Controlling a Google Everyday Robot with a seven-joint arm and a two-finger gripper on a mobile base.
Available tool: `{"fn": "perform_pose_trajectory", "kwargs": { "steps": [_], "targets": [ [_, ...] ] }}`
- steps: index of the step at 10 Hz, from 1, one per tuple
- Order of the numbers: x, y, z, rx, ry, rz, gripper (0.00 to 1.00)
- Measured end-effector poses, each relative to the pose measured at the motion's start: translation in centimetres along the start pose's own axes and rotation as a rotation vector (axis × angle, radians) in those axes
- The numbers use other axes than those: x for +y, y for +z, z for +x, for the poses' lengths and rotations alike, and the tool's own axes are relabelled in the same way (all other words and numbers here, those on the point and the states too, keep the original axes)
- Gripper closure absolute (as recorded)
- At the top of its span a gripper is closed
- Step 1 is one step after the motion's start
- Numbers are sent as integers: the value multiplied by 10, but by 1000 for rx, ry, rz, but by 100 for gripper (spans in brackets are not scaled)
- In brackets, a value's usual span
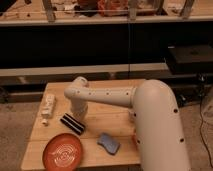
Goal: Push the eraser across the table
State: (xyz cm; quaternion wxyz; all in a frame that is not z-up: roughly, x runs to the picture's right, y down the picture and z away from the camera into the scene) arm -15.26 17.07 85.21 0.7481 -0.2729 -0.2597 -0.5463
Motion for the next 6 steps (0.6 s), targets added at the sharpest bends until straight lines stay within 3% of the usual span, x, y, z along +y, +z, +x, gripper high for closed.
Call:
{"fn": "perform_pose_trajectory", "kwargs": {
  "steps": [6],
  "targets": [
    [6, 1, 0, 0, -19, 1, 96]
  ]
}}
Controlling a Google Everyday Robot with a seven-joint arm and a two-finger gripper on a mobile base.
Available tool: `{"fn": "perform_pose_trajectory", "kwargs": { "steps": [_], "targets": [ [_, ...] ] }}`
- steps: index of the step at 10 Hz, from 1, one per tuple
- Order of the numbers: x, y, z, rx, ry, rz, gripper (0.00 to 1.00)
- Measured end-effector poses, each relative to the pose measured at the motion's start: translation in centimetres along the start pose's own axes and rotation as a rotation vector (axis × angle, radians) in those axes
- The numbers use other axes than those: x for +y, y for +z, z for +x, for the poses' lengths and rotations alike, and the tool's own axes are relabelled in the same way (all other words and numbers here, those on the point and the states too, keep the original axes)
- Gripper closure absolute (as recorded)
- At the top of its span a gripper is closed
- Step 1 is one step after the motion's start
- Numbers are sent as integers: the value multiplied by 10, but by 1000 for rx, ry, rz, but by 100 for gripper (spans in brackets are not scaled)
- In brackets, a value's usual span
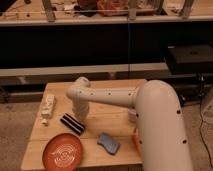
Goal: Push the eraser across the table
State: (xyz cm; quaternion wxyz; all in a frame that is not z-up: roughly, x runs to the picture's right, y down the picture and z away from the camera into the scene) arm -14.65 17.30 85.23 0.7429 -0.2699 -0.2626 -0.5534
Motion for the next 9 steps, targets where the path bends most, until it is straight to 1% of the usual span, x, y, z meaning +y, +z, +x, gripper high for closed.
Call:
{"fn": "perform_pose_trajectory", "kwargs": {
  "steps": [2, 9],
  "targets": [
    [-2, 0, -1, 1, -10, 0, 96],
    [3, 2, 2, 3, -30, 2, 96]
  ]
}}
